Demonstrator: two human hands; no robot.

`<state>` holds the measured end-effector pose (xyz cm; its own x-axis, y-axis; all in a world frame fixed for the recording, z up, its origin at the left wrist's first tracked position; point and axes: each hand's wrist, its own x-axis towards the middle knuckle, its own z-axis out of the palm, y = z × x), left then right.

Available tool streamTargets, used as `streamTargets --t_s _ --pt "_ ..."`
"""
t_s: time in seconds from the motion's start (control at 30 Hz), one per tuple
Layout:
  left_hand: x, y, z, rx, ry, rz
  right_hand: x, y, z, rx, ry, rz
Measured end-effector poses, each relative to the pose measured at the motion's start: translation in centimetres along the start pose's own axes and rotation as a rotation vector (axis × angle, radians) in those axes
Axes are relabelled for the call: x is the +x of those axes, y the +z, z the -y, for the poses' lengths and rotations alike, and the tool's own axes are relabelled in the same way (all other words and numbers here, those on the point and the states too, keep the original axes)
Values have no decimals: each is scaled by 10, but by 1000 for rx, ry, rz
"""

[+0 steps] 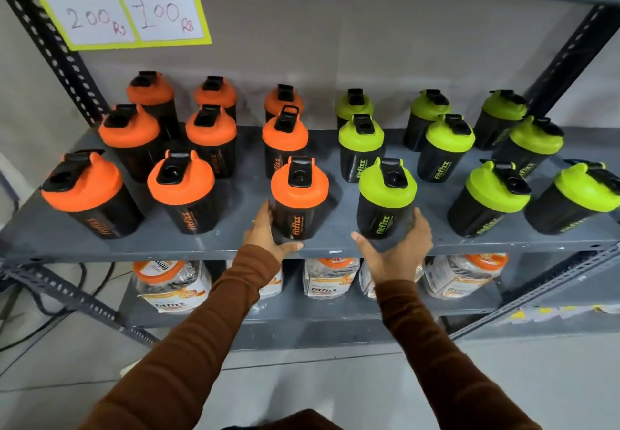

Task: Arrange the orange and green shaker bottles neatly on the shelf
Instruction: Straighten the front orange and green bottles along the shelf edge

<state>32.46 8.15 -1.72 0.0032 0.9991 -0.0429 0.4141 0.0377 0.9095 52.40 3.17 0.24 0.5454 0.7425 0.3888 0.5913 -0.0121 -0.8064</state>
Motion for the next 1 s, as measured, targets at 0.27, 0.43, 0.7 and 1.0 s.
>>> streamTargets --t_s 0.27,0.43,0.7,1.0 --pt "-54 -72 40 -11 228 -465 -77 64 79 244 -364 385" --pt "-54 -149 64 5 235 -766 -92 125 120 348 -81 618" --pt "-6 -225 83 -10 2 -496 -84 175 153 310 98 703" --pt "0 -232 86 28 -58 -349 -82 168 160 123 128 678"
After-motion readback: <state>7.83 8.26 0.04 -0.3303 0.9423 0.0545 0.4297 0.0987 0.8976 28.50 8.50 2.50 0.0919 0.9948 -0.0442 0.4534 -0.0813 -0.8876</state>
